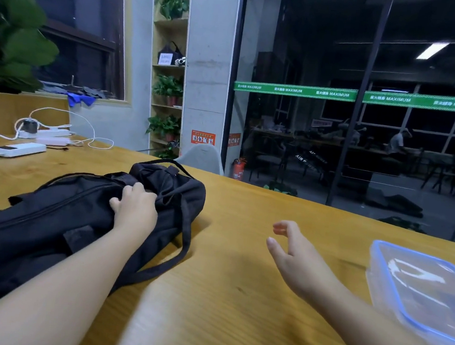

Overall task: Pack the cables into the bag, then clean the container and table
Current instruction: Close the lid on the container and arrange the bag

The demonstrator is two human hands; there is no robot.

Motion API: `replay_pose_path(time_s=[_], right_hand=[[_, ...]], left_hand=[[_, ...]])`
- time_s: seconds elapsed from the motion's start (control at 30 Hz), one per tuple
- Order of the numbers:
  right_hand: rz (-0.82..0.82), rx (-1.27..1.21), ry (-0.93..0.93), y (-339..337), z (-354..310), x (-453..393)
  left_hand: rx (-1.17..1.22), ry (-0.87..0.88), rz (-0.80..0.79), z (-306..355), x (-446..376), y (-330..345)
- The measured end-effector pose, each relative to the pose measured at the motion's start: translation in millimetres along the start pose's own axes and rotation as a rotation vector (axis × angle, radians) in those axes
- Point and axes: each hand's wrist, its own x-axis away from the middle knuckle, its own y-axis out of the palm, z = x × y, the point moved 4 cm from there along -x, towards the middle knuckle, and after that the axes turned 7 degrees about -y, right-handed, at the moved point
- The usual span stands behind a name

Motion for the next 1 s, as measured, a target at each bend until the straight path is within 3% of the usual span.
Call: replay_pose_path(time_s=[0.2,0.43,0.67,0.87,1.0], right_hand=[[-0.006,0.01,0.009,5.9,-5.5,4.4],[0.02,0.013,-0.024,8.2,-17.9,5.3],[0.038,0.012,-0.11,7.7,-31.2,7.0],[0.034,0.045,-0.182,3.2,-30.0,8.2],[-0.092,0.22,-0.268,1.6,-26.4,7.6]], left_hand=[[0.086,0.04,-0.051,8.1,17.6,-4.5],[0.24,0.32,-0.026,14.5,47.7,-10.5],[0.363,0.554,-0.23,25.7,77.0,-29.5],[0.442,0.72,-0.293,43.9,110.6,-47.1],[0.522,0.83,-0.378,55.0,132.5,-53.9]])
